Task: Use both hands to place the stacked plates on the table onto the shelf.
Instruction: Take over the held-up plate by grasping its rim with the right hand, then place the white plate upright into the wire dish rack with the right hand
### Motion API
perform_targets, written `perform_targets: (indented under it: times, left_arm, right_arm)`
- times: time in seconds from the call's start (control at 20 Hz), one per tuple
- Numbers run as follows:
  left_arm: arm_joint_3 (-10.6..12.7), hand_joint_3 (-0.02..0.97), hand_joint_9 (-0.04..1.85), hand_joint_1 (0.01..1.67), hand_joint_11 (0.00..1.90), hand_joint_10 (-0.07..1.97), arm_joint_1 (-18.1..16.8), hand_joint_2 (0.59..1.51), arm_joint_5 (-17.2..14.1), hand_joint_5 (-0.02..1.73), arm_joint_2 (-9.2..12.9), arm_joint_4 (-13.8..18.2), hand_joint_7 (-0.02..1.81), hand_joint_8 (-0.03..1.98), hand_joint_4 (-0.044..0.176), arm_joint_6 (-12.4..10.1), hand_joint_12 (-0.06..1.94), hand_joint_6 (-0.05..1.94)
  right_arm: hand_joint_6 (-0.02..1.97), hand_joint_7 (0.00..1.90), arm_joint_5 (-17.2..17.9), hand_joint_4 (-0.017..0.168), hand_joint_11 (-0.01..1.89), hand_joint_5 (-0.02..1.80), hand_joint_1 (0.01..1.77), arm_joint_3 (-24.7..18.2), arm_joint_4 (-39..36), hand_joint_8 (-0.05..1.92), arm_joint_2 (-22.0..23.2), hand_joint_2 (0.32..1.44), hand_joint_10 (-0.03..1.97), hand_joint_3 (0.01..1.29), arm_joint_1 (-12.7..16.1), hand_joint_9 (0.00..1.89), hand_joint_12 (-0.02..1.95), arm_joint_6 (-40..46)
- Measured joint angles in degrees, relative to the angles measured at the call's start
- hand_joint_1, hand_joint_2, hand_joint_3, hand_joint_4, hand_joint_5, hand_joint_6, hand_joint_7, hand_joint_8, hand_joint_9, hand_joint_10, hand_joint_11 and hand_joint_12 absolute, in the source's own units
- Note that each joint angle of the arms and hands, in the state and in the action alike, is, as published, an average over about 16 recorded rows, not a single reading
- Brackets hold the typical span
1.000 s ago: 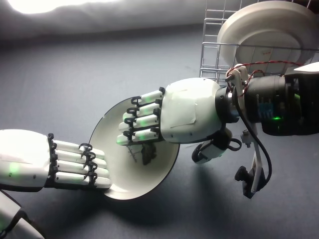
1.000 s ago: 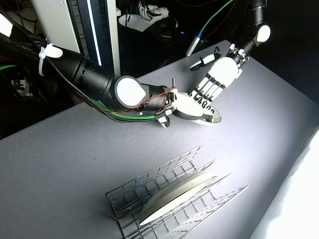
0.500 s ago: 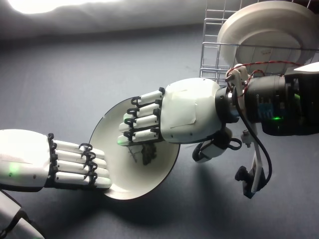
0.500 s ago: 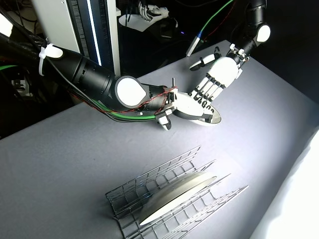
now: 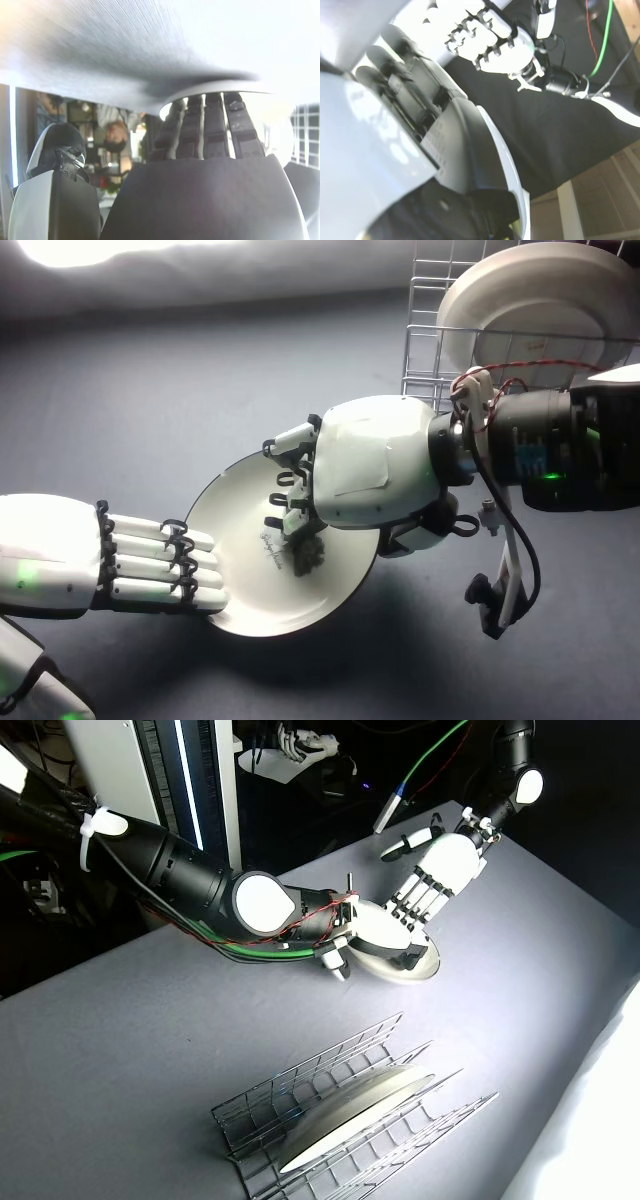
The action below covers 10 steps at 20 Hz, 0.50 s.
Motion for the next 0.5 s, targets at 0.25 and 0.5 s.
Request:
perform_targets:
  times: [0.25, 0.5]
  left_arm:
    - [0.4, 0.009, 0.02, 0.01, 0.01, 0.01, -1.6, 1.120, -0.2, 0.00, 0.3, 0.2, 0.02, 0.00, -0.005, -1.7, -0.02, -0.01]
    - [0.6, 0.009, 0.02, 0.01, 0.01, 0.01, -5.5, 1.122, -0.2, 0.00, 1.4, 0.4, 0.02, 0.00, -0.004, -4.8, -0.01, 0.00]
  right_arm:
    - [0.06, 0.82, 0.9, -0.008, 0.28, 0.74, 1.26, 0.0, 0.4, 0.04, 0.1, 0.93, 0.56, 0.01, 0.0, 0.82, 1.33, -0.1]
    - [0.07, 0.96, 1.7, -0.010, 0.37, 0.83, 1.26, -0.1, 0.6, 0.27, 0.4, 0.93, 0.86, 0.01, 0.0, 0.92, 1.34, -0.2]
